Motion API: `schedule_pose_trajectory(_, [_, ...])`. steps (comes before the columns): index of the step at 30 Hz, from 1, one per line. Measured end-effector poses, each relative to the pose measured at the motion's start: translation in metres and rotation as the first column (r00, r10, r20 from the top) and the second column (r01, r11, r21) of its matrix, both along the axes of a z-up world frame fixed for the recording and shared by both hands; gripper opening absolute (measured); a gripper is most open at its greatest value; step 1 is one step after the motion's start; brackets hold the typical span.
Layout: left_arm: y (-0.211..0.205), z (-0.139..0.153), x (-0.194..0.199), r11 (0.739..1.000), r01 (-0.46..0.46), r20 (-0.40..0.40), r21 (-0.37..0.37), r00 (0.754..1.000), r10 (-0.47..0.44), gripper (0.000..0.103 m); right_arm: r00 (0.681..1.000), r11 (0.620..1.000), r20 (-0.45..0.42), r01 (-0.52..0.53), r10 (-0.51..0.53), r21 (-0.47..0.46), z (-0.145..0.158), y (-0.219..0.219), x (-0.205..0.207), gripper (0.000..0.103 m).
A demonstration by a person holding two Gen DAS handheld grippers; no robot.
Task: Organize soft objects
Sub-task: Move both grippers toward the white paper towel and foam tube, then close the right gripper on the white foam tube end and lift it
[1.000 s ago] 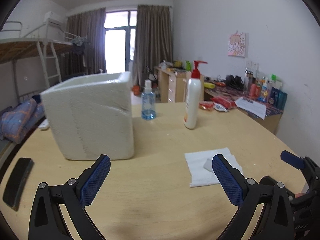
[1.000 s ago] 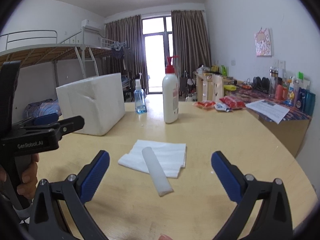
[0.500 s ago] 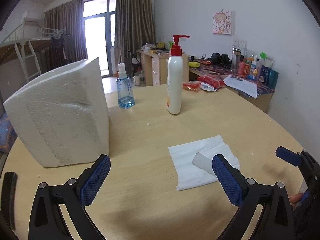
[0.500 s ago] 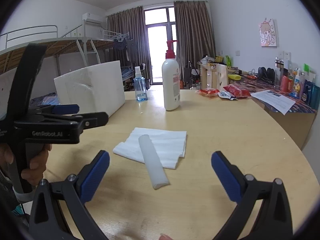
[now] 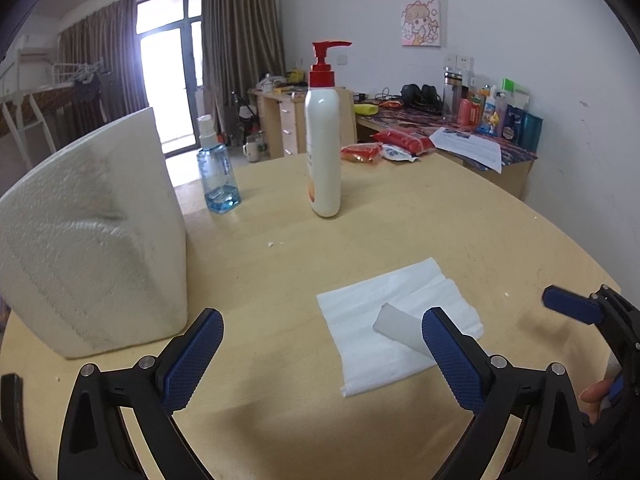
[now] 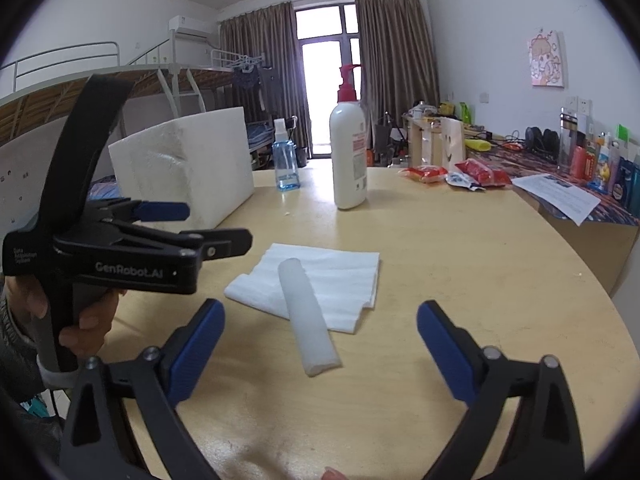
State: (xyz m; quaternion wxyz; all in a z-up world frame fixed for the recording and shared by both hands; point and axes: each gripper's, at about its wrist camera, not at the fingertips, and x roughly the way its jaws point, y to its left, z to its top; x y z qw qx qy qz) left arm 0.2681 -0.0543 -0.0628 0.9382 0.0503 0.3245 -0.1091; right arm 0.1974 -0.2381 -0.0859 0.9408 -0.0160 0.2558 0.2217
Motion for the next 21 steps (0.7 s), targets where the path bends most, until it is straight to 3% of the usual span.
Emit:
schedule_pose_trajectory(8, [-0.001,-0.001,0.007,0.999,0.033,0.016,-0.002,0.999,-0.033,0.1,0.998,0.999,-0.065,-0.026,0.024,-0.03,-0.007,0.005,0.009,0.074])
schedule_pose_trajectory(10, [-0.001,-0.002,0.009,0.999,0.037,0.019,-0.004,0.999,-0.037,0.1,0.996,0.999,-0.088,-0.03,0.027,-0.033,-0.01,0.006,0.012,0.063])
schedule_pose_trajectory(15, [0.003,-0.003,0.011,0.999,0.042,0.01,-0.03,0.999,-0.042,0.1,0.987,0.997,-0.152,-0.051,0.042,-0.055,-0.019,0.011,0.018,0.05])
schedule_pose_trajectory(19, [0.005,-0.005,0.012,0.998,0.049,0.003,-0.043,0.999,-0.049,0.1,0.982,0.995,-0.184,-0.057,0.042,-0.077,-0.023,0.015,0.021,0.031])
schedule_pose_trajectory(21, [0.005,-0.005,0.013,0.997,0.054,-0.001,-0.051,0.999,-0.054,0.1,0.98,0.995,-0.194,-0.061,0.043,-0.084,-0.023,0.016,0.022,0.026])
